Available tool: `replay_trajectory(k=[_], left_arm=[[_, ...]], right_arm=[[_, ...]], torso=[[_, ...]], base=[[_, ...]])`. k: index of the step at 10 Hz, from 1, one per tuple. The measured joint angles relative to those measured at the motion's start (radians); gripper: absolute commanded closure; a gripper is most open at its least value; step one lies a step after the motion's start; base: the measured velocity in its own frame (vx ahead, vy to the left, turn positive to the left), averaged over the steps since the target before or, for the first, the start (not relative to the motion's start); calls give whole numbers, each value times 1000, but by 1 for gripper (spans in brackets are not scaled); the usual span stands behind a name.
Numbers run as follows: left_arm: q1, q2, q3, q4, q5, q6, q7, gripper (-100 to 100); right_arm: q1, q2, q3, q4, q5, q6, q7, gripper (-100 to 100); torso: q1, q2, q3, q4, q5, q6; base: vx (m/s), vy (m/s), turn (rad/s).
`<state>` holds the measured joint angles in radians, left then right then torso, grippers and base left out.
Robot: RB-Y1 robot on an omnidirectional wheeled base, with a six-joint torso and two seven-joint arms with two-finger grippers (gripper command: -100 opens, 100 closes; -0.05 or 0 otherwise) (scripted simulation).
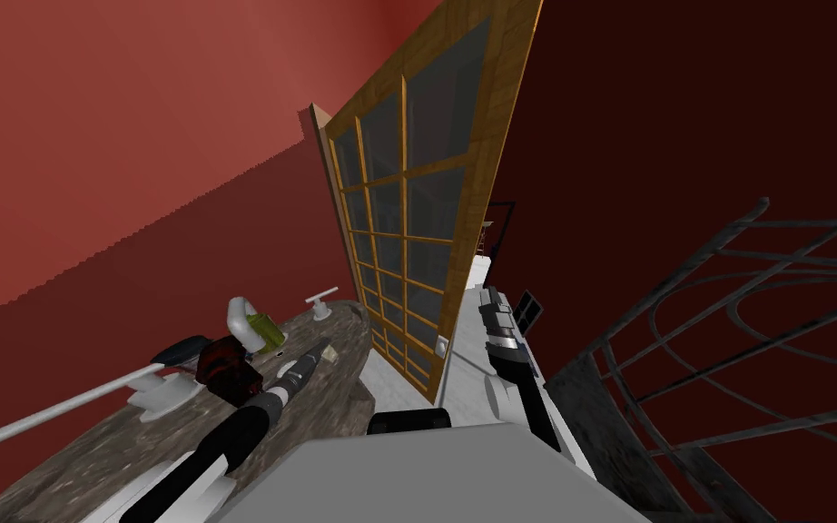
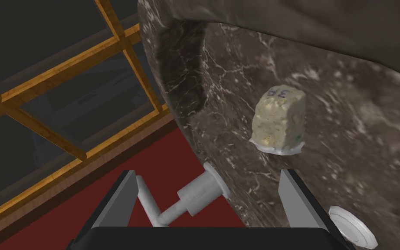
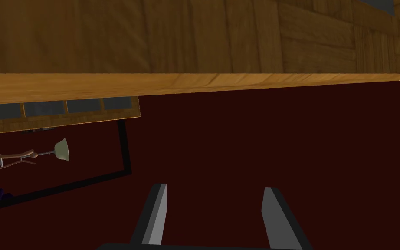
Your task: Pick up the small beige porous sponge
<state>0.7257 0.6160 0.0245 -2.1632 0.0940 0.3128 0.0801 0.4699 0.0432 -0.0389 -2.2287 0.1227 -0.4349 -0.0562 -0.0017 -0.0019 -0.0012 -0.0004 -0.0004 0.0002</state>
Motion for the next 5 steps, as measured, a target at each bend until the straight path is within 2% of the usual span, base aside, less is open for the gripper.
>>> replay_trajectory(k=[2, 3, 5], left_arm=[[24, 52, 11, 15, 5, 52, -4, -100], [21, 70, 7, 35, 1, 76, -10, -100], [32, 96, 11, 40, 1, 111, -14, -100]], right_arm=[[0, 0, 0, 0, 0, 0, 0, 0], [0, 0, 0, 0, 0, 0, 0, 0], [0, 0, 0, 0, 0, 0, 0, 0]], torso=[[-1, -1, -1, 0, 0, 0], [-1, -2, -1, 0, 0, 0], [0, 0, 0, 0, 0, 0]], base=[[63, -47, -110], [40, -27, -28], [34, -33, -80]])
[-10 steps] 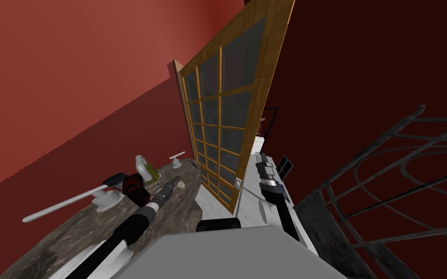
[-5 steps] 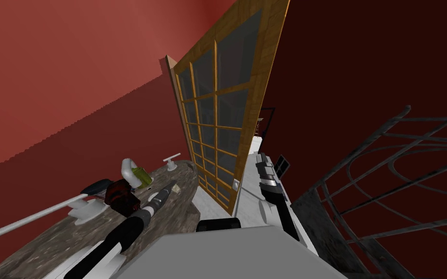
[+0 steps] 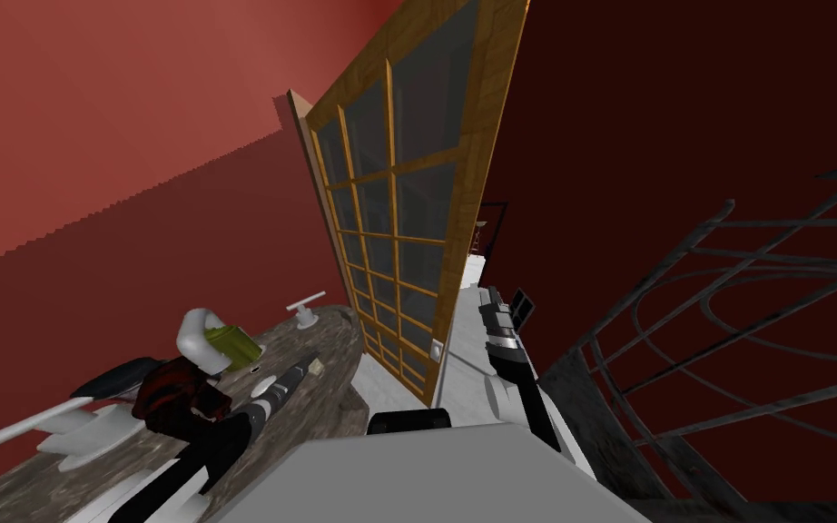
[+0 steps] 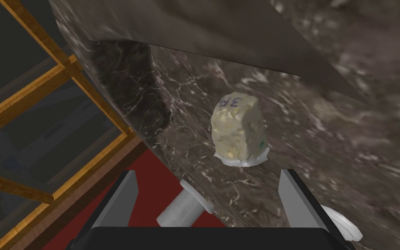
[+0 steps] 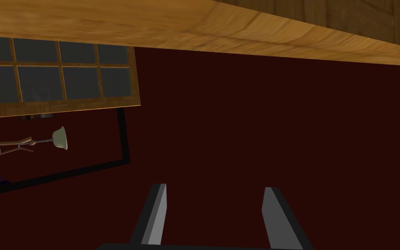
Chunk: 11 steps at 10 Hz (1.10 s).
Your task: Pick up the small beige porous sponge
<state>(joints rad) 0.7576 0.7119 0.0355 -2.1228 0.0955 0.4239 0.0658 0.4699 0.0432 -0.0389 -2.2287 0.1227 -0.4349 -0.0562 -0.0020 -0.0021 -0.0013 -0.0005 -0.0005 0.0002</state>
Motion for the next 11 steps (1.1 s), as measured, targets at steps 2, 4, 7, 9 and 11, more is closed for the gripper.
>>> replay_trajectory(k=[2, 4, 7, 9, 11], left_arm=[[4, 36, 0, 13, -2, 53, -6, -100], [16, 68, 3, 22, -5, 97, -12, -100], [25, 105, 5, 36, -4, 141, -16, 0], [-14, 73, 9, 70, -34, 148, -20, -100], [-77, 46, 19, 131, -60, 153, -22, -100]], right_arm=[[0, 0, 0, 0, 0, 0, 0, 0], [0, 0, 0, 0, 0, 0, 0, 0], [0, 0, 0, 0, 0, 0, 0, 0], [0, 0, 0, 0, 0, 0, 0, 0], [0, 0, 0, 0, 0, 0, 0, 0]], torso=[[0, -1, 0, 0, 0, 0], [0, -1, 0, 0, 0, 0], [1, 1, 1, 0, 0, 0], [6, 9, 5, 2, 1, 0], [6, 10, 6, 2, 2, -1]], base=[[51, -33, -74], [46, -32, -80], [19, -12, -20], [-155, 97, -143], [-65, 32, 13]])
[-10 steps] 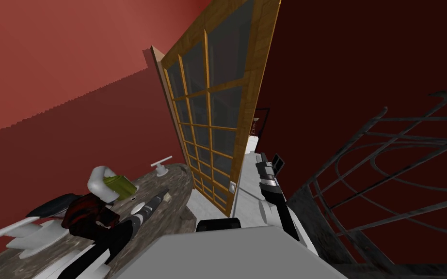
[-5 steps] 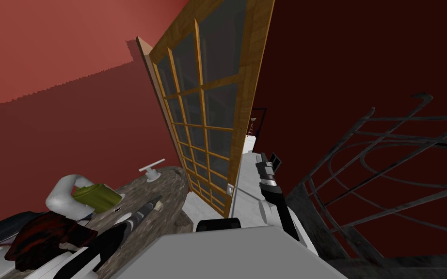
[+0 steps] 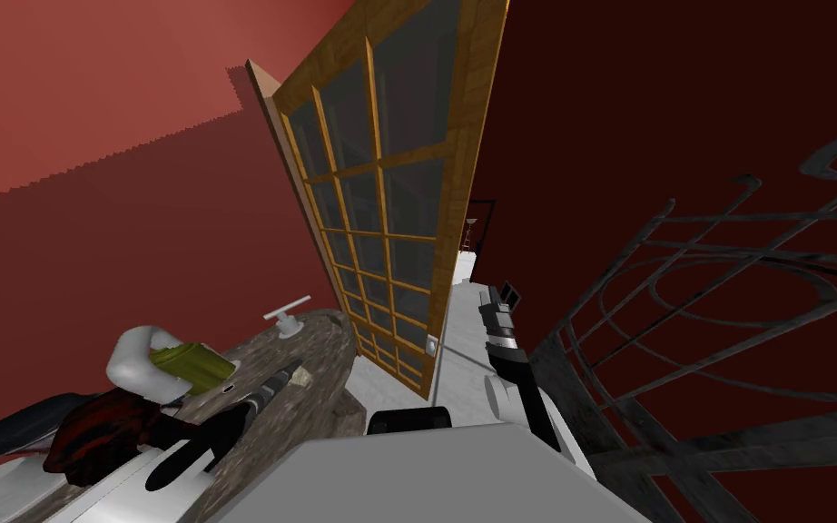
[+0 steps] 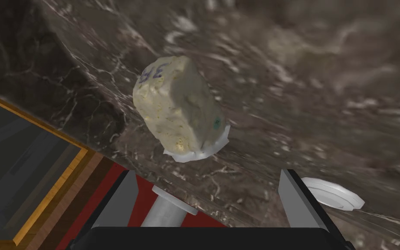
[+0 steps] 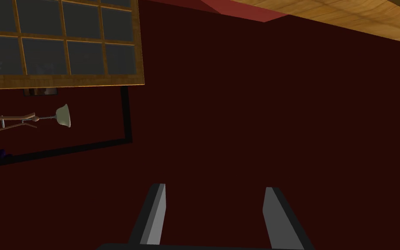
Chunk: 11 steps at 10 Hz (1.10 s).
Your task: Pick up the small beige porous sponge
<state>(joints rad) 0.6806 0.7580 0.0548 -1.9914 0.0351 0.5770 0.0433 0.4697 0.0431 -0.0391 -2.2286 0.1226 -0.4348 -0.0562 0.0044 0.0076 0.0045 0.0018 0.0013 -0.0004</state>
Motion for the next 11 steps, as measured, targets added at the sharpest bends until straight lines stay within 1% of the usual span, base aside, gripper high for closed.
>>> replay_trajectory(k=[1, 2, 3, 5, 6, 7, 8, 10, 11], left_arm=[[-28, 4, 4, 35, 4, -5, 1, -100], [-61, -21, 14, 62, -21, 7, -2, -100], [-96, -40, 19, 93, -39, 16, -4, -100], [-164, -51, 19, 155, -47, 16, -5, -100], [-189, -54, 20, 185, -50, 14, -5, -100], [-220, -83, 30, 214, -79, 21, -8, -100], [-250, -103, 35, 242, -98, 24, -10, -100], [-311, -118, 34, 298, -110, 26, -10, -100], [-338, -116, 33, 333, -107, 23, -11, -100]], right_arm=[[0, 0, 0, 0, 0, 0, 0, 0], [0, 0, 0, 0, 0, 0, 0, 0], [0, 0, 0, 0, 0, 0, 0, 0], [0, 0, 0, 0, 0, 0, 0, 0], [0, 0, 0, 0, 0, 0, 0, 0], [0, 0, 0, 0, 0, 0, 0, 0], [0, 0, 0, 0, 0, 0, 0, 0], [0, 0, 0, 0, 0, 0, 0, 0], [0, 0, 0, 0, 0, 0, 0, 0]], torso=[[-3, -3, -2, -1, -1, 0], [-2, 2, 1, 0, -1, 1], [1, 4, 2, 1, 0, 0], [1, -6, -3, -1, -1, -1], [1, -9, -5, -2, -1, -1], [5, -2, -2, -1, 0, 0], [10, 2, 1, 0, 1, -3], [18, -2, -1, 0, 0, -8], [22, -6, -3, 0, -2, -7]], base=[[-163, 41, -174], [-186, 89, -116], [-79, 69, 11], [6, 7, 9], [-136, 62, -167], [-188, 89, -144], [-93, 41, -25], [-3, -5, 44], [-127, 53, -152]])
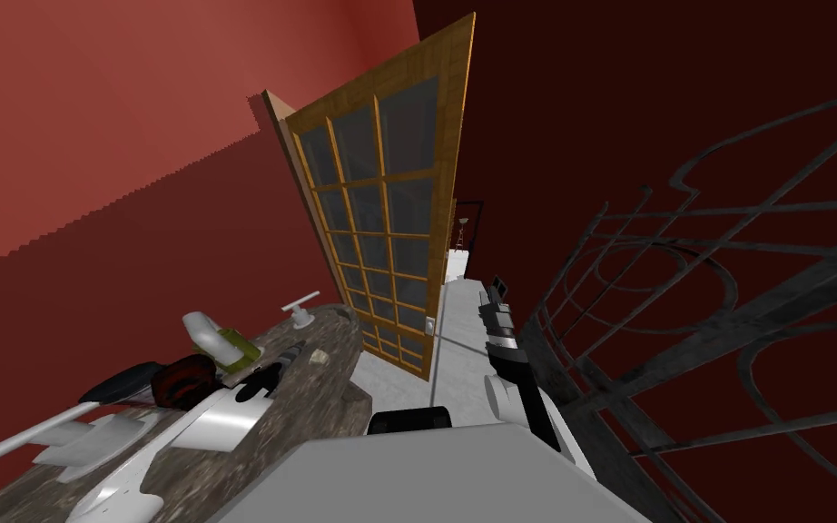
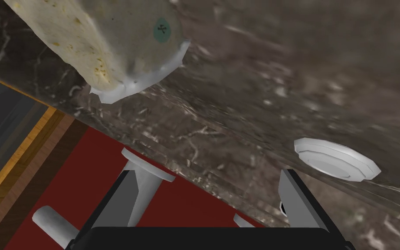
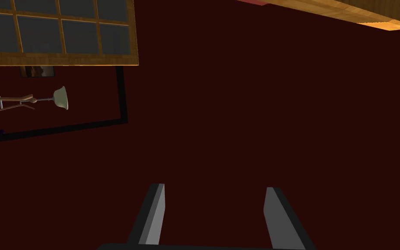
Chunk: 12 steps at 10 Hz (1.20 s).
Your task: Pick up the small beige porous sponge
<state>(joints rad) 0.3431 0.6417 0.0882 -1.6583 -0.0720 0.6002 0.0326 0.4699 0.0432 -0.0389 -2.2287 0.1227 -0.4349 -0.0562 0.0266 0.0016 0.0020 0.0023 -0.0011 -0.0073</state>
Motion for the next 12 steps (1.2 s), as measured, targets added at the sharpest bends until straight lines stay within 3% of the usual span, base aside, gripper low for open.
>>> replay_trajectory(k=[2, 5, 7, 10, 12], left_arm=[[-61, -46, 19, 61, -46, 11, -5, -100], [-145, -60, 19, 145, -57, 15, -5, -100], [-204, -102, 38, 205, -101, 23, -10, -100], [-302, -111, 39, 308, -109, 21, -11, -100], [-363, -154, 56, 372, -151, 34, -17, -100]], right_arm=[[0, 0, 0, 0, 0, 0, 0, 0], [0, 0, 0, 0, 0, 0, 0, 0], [0, 0, 0, 0, 0, 0, 0, 0], [0, 0, 0, 0, 0, 0, 0, 0], [0, 0, 0, 0, 0, 0, 0, 0]], torso=[[10, 8, 5, 2, 2, -1], [19, -1, 1, 3, -3, -5], [26, 8, 6, 4, -2, -5], [31, -2, 2, 5, -6, -8], [37, 7, 6, 6, -4, -8]], base=[[-142, 80, -83], [-50, 23, -27], [-137, 71, -93], [-49, 9, -46], [-144, 59, -35]])
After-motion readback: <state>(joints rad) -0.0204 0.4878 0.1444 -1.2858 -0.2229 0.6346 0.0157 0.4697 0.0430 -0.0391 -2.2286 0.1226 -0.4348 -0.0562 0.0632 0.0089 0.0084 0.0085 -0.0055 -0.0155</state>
